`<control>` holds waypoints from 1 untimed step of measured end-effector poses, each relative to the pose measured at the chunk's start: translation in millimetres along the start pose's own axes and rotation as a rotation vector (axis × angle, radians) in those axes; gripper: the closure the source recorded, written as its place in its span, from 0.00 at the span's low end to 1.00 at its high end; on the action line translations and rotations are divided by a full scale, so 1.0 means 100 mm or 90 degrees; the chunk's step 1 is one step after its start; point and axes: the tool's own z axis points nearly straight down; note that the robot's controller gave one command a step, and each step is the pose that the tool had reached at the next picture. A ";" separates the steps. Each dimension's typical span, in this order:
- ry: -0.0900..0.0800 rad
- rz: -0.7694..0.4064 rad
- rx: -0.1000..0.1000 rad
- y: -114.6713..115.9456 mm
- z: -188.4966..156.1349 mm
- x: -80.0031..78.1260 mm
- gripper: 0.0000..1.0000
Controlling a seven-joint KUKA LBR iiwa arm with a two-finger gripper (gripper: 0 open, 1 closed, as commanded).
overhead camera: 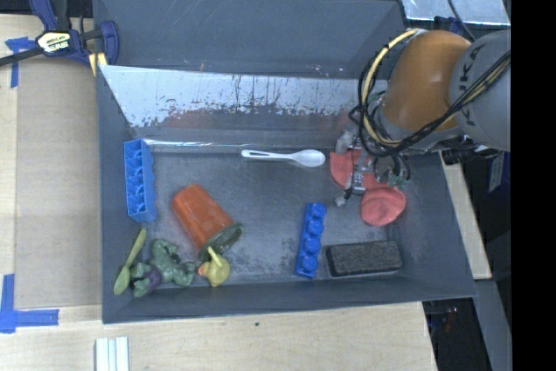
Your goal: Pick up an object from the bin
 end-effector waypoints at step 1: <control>0.000 0.000 0.000 0.00 0.00 0.00 0.00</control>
Offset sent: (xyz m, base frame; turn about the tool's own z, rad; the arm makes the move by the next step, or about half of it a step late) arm 0.0082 -0.0193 -0.0180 0.0526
